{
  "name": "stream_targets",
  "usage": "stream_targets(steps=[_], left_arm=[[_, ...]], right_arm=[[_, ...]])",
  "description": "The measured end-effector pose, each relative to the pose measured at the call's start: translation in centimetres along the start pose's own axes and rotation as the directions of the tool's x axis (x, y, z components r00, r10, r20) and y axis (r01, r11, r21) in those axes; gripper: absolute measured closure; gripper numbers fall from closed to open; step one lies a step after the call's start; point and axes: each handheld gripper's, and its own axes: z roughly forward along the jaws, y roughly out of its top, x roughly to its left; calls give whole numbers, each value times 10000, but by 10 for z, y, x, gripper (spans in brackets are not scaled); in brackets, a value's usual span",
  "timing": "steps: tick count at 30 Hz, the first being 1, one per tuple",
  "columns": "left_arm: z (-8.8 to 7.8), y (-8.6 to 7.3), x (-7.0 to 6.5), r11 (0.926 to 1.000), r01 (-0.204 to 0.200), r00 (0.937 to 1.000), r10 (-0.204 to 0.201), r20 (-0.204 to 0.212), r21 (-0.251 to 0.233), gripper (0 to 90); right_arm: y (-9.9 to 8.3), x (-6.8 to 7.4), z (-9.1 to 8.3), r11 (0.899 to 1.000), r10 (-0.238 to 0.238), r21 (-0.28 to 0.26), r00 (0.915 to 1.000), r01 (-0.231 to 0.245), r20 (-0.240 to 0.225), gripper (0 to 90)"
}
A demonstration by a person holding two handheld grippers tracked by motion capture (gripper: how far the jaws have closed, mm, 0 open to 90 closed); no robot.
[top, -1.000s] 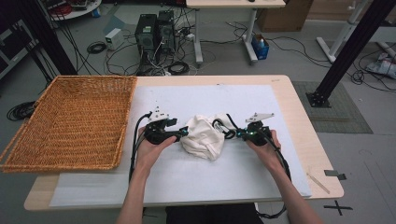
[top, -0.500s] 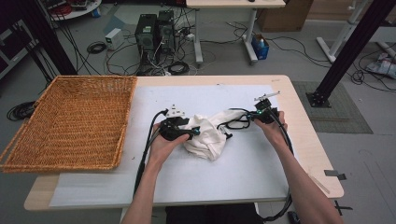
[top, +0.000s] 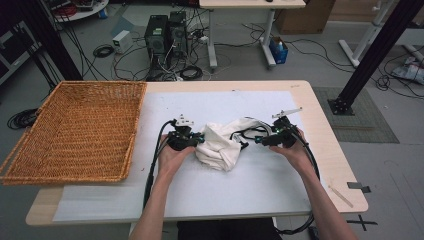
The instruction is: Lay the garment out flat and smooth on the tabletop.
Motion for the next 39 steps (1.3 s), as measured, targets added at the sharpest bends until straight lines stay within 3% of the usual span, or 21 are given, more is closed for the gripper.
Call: stream_targets(steps=[2, 4, 7, 13, 15, 18, 21, 23, 25, 27, 28, 29, 30, 33, 34, 35, 37, 38, 39], left_arm=[[-5, -3, 5, 9999, 165, 9996, -165, -211, -2, 800], [-12, -8, 10, 9992, 401, 9980, -399, -492, 27, 799], [-20, -16, 18, 9974, 706, 9960, -712, -532, -133, 793], [-31, -24, 20, 9981, 532, 9970, -548, -541, -296, 789], [-34, -23, 18, 9977, 470, 9973, -496, -540, -485, 788], [-40, -17, 15, 9905, 635, 9970, -685, -369, -1220, 787], [-44, -6, 9, 9875, 380, 9978, -458, -477, -1530, 786], [-41, 5, 2, 9858, 128, 9996, -171, -242, -1675, 751], [-30, 19, -8, 9897, -319, 9994, 335, 94, -1396, 651], [-17, 28, -15, 9913, -798, 9965, 821, 177, -1051, 605], [-7, 31, -17, 9936, -877, 9957, 896, 240, -706, 545], [3, 33, -18, 9951, -975, 9951, 978, 173, -181, 545], [15, 33, -18, 9913, -1252, 9921, 1256, -72, 409, 528], [38, 28, -16, 9847, -1208, 9925, 1220, -14, 1257, 508], [42, 26, -15, 9818, -1194, 9928, 1197, 71, 1474, 554], [45, 24, -14, 9806, -1141, 9935, 1128, 173, 1591, 554], [43, 24, -11, 9807, -1147, 9933, 1153, 55, 1582, 670], [35, 25, -3, 9869, -864, 9959, 891, -135, 1363, 793], [35, 25, -3, 9869, -864, 9959, 891, -135, 1363, 816]], right_arm=[[-4, 4, -3, 9991, -408, 142, 9991, 407, 127, 109], [-9, 7, -5, 9979, -641, 138, 9964, 634, 555, 109], [-15, 7, -5, 9976, -549, 467, 9958, 516, 729, 109], [-19, 4, -7, 9977, -147, 676, 9969, 95, 767, 132], [-20, 4, -6, 9972, 10, 743, 9985, -51, 544, 133], [-19, 3, -8, 9981, 272, 556, 9996, -267, -89, 204], [-18, 2, -11, 9986, 295, 447, 9993, -285, -230, 253], [-18, 1, -13, 9990, 349, 303, 9986, -337, -396, 262], [-18, 1, -14, 9994, 278, 199, 9988, -271, -393, 263], [-18, 1, -15, 9993, 337, 160, 9980, -329, -538, 261], [-18, 2, -15, 9992, 352, 201, 9974, -340, -632, 260], [-18, 2, -15, 9992, 352, 201, 9974, -340, -632, 260], [-18, 2, -15, 9990, 413, 227, 9965, -397, -725, 261], [-19, 3, -14, 9981, 525, 373, 9953, -496, -811, 261], [-19, 3, -12, 9978, 440, 545, 9933, -384, -1071, 262], [-19, 3, -12, 9978, 440, 545, 9933, -384, -1071, 262], [-20, 4, -10, 9973, 334, 677, 9949, -270, -957, 302], [-20, 5, -10, 9970, -178, 734, 9963, 240, -844, 327], [-20, 5, -10, 9970, -178, 734, 9963, 240, -844, 327]])
